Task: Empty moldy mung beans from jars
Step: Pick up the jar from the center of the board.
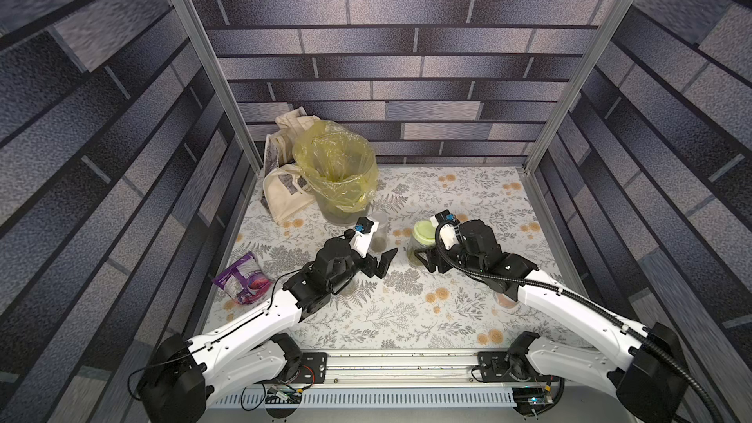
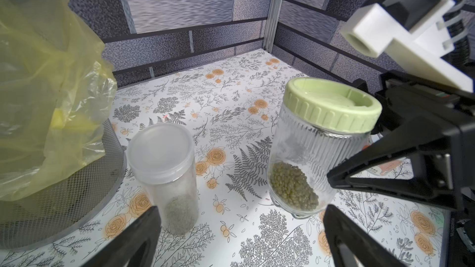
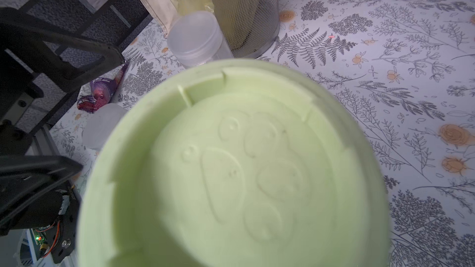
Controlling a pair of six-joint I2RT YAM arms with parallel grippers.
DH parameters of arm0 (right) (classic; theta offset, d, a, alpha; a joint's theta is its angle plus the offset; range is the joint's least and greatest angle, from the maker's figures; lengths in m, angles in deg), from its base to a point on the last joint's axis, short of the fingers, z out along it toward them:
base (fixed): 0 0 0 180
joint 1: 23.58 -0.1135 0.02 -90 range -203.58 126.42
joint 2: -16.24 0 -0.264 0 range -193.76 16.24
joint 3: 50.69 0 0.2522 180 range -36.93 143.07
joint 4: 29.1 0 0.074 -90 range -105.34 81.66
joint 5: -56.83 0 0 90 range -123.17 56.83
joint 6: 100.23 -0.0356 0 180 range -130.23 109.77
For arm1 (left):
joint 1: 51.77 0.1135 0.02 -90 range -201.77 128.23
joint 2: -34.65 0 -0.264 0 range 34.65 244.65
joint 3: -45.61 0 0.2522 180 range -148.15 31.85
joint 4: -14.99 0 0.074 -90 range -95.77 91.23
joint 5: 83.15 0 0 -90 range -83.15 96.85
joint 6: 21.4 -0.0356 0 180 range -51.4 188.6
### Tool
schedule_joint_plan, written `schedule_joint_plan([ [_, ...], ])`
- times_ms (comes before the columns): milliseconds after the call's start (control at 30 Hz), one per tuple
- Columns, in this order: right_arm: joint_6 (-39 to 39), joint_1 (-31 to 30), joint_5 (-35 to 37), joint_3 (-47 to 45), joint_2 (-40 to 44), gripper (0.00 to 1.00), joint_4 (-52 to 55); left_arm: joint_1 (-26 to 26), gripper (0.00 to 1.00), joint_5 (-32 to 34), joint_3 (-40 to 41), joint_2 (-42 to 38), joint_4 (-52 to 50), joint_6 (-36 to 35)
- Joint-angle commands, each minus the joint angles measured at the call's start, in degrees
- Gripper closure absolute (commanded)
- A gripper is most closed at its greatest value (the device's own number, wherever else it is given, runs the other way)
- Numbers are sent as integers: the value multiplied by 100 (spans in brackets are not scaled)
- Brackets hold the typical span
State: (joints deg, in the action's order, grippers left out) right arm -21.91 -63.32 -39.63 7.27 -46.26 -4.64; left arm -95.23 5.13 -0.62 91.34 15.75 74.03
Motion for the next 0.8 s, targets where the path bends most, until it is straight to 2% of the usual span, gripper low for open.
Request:
schedule_joint_plan([
  [0, -163, 96, -54, 449, 200, 41, -75, -56, 0, 25, 210, -197, 585, -149],
  [133, -340, 247, -303, 661, 162, 43, -92, -35, 0, 6, 316, -402, 1182, -290],
  [767, -580, 398, -756, 543, 422, 47, -938, -116, 0, -785, 206, 284, 1317, -357],
])
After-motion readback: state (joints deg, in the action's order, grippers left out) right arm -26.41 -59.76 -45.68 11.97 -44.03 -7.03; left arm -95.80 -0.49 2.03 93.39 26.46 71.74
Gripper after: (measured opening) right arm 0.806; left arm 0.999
